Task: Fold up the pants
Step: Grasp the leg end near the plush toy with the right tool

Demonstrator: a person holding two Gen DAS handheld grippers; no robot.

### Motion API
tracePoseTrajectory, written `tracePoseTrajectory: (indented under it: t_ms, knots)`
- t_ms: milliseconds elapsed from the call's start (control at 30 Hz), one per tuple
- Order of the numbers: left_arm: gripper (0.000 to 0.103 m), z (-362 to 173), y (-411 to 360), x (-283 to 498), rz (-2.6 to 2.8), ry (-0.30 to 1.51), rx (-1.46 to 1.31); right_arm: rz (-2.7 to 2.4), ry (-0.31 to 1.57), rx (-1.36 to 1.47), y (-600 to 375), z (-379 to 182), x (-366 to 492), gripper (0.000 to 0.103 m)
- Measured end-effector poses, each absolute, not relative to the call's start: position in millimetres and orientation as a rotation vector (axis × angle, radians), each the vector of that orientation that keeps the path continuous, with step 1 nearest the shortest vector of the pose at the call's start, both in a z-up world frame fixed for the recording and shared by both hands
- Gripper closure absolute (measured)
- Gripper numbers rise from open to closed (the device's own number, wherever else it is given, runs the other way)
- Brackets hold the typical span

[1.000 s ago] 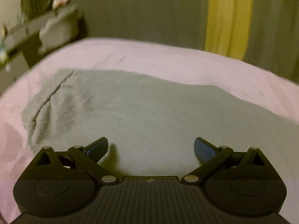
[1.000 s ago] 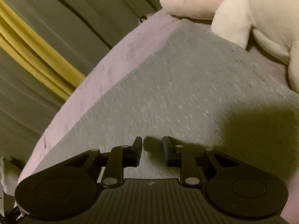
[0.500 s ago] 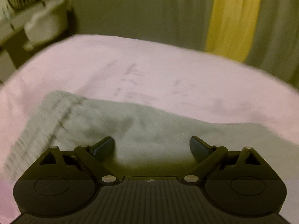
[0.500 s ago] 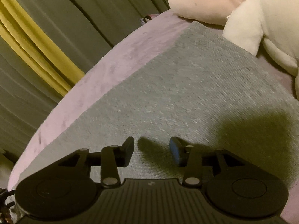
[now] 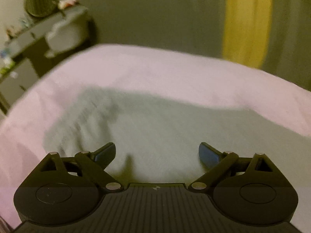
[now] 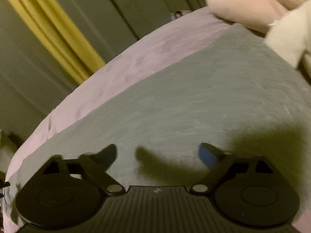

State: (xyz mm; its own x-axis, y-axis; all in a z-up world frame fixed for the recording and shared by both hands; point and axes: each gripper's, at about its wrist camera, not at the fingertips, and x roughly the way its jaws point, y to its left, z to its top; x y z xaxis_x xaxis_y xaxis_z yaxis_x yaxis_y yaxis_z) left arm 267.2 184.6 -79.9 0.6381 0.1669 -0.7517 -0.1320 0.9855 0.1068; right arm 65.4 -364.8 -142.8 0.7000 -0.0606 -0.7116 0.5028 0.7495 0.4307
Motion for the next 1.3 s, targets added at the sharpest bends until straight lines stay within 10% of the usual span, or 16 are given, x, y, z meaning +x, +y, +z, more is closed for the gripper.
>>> tracePoseTrajectory:
  t_ms: [467,633,733,1300]
  knots:
    - [0.006,-104.9,108.8,199.8,0.207,0.843,0.236,-0.537,0.586,0.912,-422.1,-124.1,-59.2,0.007]
    - [0.006,-109.4,106.7,196.8,0.171,0.911,0.154,-0.563,0.443,1.127,-446.1,-141.1,-116.5,0.048]
    - [0.005,-113.2,109.1,199.8,0.19,0.93,0.149,-0.554,0.42,1.192,-451.0,-151.0,-127.9,0.055]
    - [0.003,-119.7,101.5,197.4,0.213,0.913,0.192,-0.587,0.332,1.272,-459.9,-185.2,-162.0,0.052]
